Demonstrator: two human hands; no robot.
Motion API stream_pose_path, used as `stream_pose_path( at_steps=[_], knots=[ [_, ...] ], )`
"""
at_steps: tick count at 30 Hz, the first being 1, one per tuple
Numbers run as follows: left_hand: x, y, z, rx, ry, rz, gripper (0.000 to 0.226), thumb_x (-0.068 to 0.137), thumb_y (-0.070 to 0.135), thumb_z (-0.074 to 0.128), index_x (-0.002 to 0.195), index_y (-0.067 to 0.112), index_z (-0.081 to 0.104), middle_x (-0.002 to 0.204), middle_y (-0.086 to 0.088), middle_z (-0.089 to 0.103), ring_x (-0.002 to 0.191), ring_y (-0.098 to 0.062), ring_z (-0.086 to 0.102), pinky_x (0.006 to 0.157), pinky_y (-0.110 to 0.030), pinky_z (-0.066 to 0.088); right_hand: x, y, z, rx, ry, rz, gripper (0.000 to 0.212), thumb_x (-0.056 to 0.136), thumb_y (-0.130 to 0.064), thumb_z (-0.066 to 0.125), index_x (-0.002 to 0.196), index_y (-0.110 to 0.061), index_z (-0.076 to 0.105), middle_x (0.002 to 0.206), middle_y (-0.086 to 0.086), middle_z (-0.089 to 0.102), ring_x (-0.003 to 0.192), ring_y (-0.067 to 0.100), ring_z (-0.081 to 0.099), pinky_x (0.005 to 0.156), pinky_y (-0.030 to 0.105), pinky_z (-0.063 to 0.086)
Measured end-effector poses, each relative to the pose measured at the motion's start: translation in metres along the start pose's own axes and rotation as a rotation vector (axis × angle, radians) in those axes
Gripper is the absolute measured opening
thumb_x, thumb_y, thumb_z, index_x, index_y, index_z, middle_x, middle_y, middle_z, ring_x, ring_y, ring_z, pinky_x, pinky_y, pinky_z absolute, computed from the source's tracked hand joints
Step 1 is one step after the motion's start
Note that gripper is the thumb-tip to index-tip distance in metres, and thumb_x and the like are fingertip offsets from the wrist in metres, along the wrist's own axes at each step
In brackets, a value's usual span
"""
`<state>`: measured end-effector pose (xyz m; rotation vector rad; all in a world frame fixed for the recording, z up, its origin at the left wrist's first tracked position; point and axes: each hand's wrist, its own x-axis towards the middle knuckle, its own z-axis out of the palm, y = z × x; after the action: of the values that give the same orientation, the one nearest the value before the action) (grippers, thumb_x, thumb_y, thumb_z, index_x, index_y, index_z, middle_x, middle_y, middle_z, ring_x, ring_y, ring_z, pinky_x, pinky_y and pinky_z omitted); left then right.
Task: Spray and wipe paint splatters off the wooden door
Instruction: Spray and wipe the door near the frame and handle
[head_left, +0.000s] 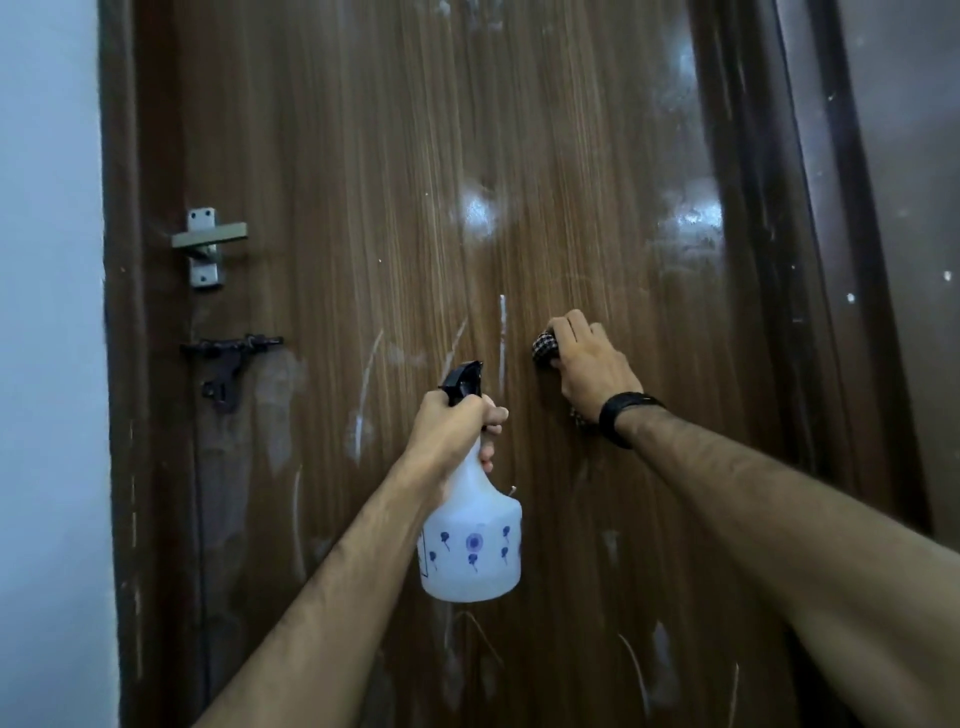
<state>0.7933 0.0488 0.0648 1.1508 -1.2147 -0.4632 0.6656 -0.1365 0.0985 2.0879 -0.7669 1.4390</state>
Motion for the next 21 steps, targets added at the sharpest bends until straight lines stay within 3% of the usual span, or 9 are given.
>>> stream_pose_path(
  at_steps=[4,8,11,16,19,21],
  knots=[
    [0.006,-0.001,-0.001,0.011,-0.058,0.004,0.003,0.091,0.006,0.062,0.091,0.005,0.060,0.078,-0.009,0.060,0.045,-0.014,0.048,0.046,-0.027,0.045,0.043,0.003,-0.005,-0.050,0.001,-0.120,0.036,0.098,-0.013,0.054,0.132,-0.016,0.043,0.128,0.004,0.041,0.101,0.026,0.044,0.065,0.036,0.043],
    [0.015,-0.006,-0.005,-0.015,-0.064,0.011,0.004,0.091,0.009,0.064,0.090,0.006,0.062,0.076,-0.009,0.063,0.045,-0.016,0.050,0.047,-0.028,0.045,0.074,0.008,-0.001,-0.153,0.061,-0.267,0.037,0.101,-0.016,0.048,0.137,-0.014,0.043,0.133,0.009,0.044,0.103,0.030,0.044,0.083,0.043,0.049],
    [0.027,-0.005,-0.007,-0.024,-0.061,0.033,0.007,0.090,0.009,0.063,0.085,0.005,0.062,0.076,-0.011,0.062,0.044,-0.017,0.050,0.047,-0.029,0.045,0.059,0.014,0.018,-0.086,0.137,-0.227,0.036,0.101,-0.022,0.045,0.136,-0.014,0.045,0.135,0.008,0.043,0.109,0.028,0.038,0.095,0.048,0.045],
    [0.042,-0.011,-0.004,-0.074,-0.066,0.023,0.015,0.090,0.007,0.062,0.076,0.006,0.060,0.065,-0.008,0.058,0.040,-0.015,0.049,0.045,-0.027,0.044,0.044,0.017,0.037,-0.028,0.230,-0.194,0.035,0.101,-0.027,0.041,0.132,-0.014,0.048,0.129,0.005,0.043,0.104,0.024,0.038,0.085,0.040,0.047],
    [0.050,-0.021,-0.003,-0.076,-0.082,0.025,0.018,0.091,0.009,0.061,0.074,0.005,0.059,0.054,-0.004,0.054,0.041,-0.015,0.048,0.046,-0.027,0.044,0.071,0.013,0.030,-0.016,0.286,-0.137,0.032,0.100,-0.024,0.047,0.129,-0.012,0.051,0.126,0.008,0.047,0.102,0.022,0.038,0.082,0.035,0.045],
    [0.053,-0.024,-0.003,-0.079,-0.110,0.039,0.015,0.091,0.010,0.062,0.077,0.006,0.060,0.058,-0.005,0.055,0.043,-0.015,0.048,0.048,-0.029,0.045,0.097,0.011,0.020,-0.033,0.303,-0.119,0.031,0.100,-0.023,0.049,0.128,-0.011,0.051,0.126,0.008,0.048,0.102,0.023,0.040,0.079,0.034,0.045]
  ],
)
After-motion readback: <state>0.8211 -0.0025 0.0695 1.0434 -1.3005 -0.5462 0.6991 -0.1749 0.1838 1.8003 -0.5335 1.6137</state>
